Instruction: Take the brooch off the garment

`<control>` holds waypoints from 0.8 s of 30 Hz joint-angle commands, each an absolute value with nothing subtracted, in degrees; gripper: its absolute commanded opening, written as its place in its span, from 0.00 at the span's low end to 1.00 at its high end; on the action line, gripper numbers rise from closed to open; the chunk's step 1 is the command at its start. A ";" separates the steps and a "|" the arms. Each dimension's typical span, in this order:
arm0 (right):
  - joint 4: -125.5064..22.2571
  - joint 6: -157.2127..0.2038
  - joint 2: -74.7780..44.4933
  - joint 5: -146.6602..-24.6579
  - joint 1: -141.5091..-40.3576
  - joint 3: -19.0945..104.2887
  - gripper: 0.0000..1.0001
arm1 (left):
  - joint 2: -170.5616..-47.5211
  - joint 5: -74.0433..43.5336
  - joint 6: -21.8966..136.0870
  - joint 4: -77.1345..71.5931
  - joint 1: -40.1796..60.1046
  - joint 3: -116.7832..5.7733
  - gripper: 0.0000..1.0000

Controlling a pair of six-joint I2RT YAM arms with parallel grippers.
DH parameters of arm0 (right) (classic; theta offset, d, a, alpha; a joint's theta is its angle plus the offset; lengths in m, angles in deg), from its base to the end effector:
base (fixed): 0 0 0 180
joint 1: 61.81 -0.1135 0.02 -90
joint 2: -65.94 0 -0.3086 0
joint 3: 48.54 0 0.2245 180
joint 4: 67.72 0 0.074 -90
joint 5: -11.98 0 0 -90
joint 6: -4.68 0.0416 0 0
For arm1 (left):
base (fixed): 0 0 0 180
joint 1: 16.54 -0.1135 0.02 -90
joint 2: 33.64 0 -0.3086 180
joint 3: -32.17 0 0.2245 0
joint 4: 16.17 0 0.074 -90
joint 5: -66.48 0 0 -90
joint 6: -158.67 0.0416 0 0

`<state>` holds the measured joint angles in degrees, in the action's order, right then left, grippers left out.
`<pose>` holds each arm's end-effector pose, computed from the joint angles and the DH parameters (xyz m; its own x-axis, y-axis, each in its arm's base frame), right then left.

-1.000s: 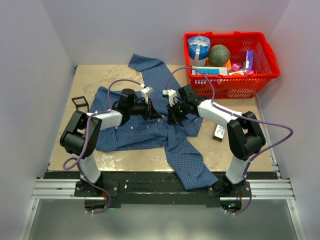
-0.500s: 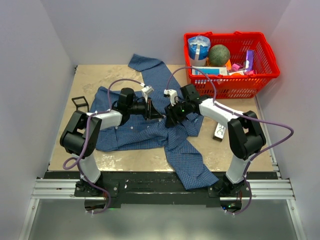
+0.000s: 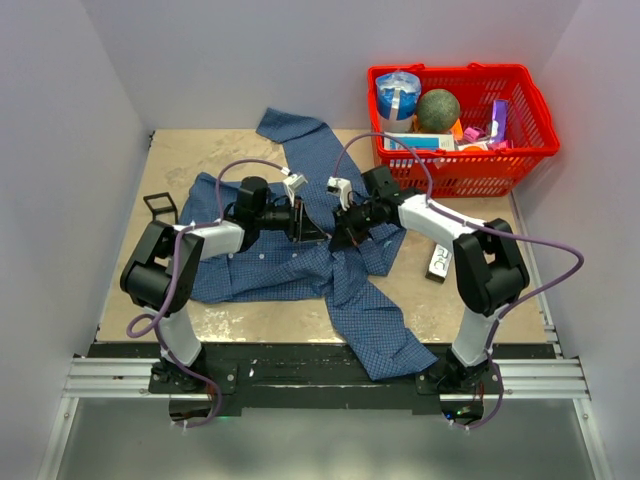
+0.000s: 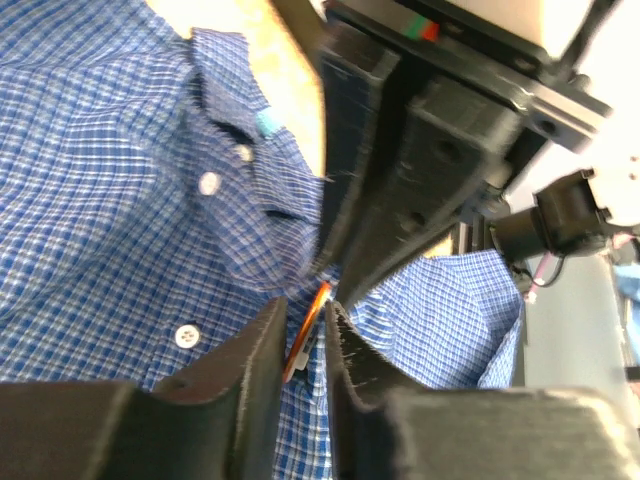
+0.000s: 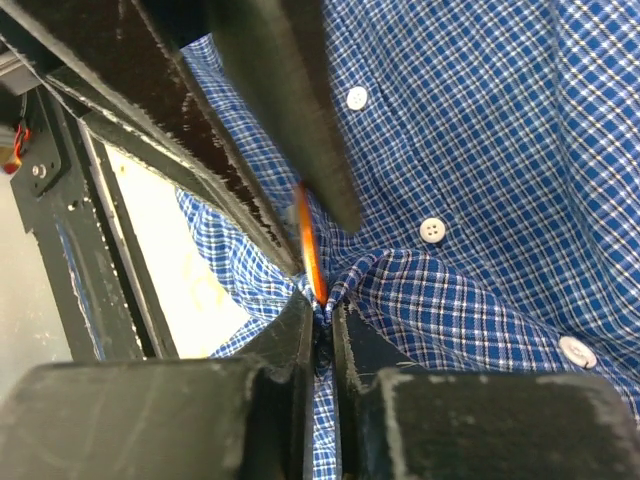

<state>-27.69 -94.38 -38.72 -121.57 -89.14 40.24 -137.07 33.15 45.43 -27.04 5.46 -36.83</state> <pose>0.3177 0.1964 0.2644 -0.6201 -0.4489 -0.6434 -0.7832 0.4009 0.4752 0.3260 -0.1692 0.2480 -0.7019 0.0498 -0.7105 0.6954 0.2636 -0.6686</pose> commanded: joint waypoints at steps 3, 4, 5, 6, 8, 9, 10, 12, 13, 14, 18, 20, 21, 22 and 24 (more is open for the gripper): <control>-27.79 -96.92 -38.48 -124.25 -89.84 41.58 0.02 | -136.91 31.06 46.61 -25.89 4.82 -38.09 0.32; -27.79 -96.92 -38.48 -124.42 -89.84 41.58 0.01 | -136.99 31.41 46.53 -25.98 4.82 -38.18 0.30; -27.79 -96.92 -38.48 -124.60 -89.84 41.58 0.01 | -137.17 31.94 46.53 -26.68 4.82 -38.09 0.21; -28.05 -96.75 -38.56 -124.51 -89.84 41.67 0.01 | -137.43 32.46 46.35 -26.86 4.82 -38.09 0.16; -27.96 -96.74 -38.56 -124.25 -89.84 41.67 0.01 | -137.43 32.65 46.26 -27.12 4.82 -38.18 0.11; -27.88 -96.83 -38.65 -124.25 -89.93 41.58 0.01 | -137.43 33.08 46.00 -27.38 4.73 -38.09 0.10; -27.70 -96.92 -38.74 -124.16 -89.84 41.67 0.01 | -137.43 33.35 45.74 -27.65 4.73 -38.09 0.08; -27.61 -96.92 -38.91 -124.07 -89.84 41.58 0.01 | -137.43 34.57 45.04 -29.14 4.73 -37.92 0.03; -27.61 -97.01 -38.92 -124.07 -89.84 41.58 0.01 | -137.52 34.84 44.77 -29.49 4.73 -37.92 0.00; -27.52 -96.75 -38.92 -123.90 -89.93 41.58 0.02 | -137.52 35.02 44.42 -29.84 4.73 -37.92 0.00; -27.00 -96.30 -38.13 -122.84 -89.67 42.72 0.45 | -137.52 35.89 44.33 -29.94 4.73 -37.83 0.00; -26.82 -96.31 -37.34 -123.98 -89.14 43.60 0.52 | -137.52 36.07 44.33 -29.93 4.73 -37.57 0.00; -26.65 -96.22 -37.16 -124.68 -88.88 43.86 0.53 | -137.35 35.90 44.50 -29.85 4.73 -37.48 0.00; -26.56 -96.13 -37.16 -125.99 -88.88 44.22 0.55 | -137.35 35.81 44.59 -29.85 4.73 -37.48 0.00; -26.82 -94.82 -37.33 -126.62 -88.96 44.83 0.56 | -137.43 35.64 44.59 -29.85 4.73 -37.56 0.00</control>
<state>-25.98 -95.80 -38.81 -122.97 -89.12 41.31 -137.66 34.92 45.19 -27.08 5.11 -36.85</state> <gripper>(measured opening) 0.552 0.106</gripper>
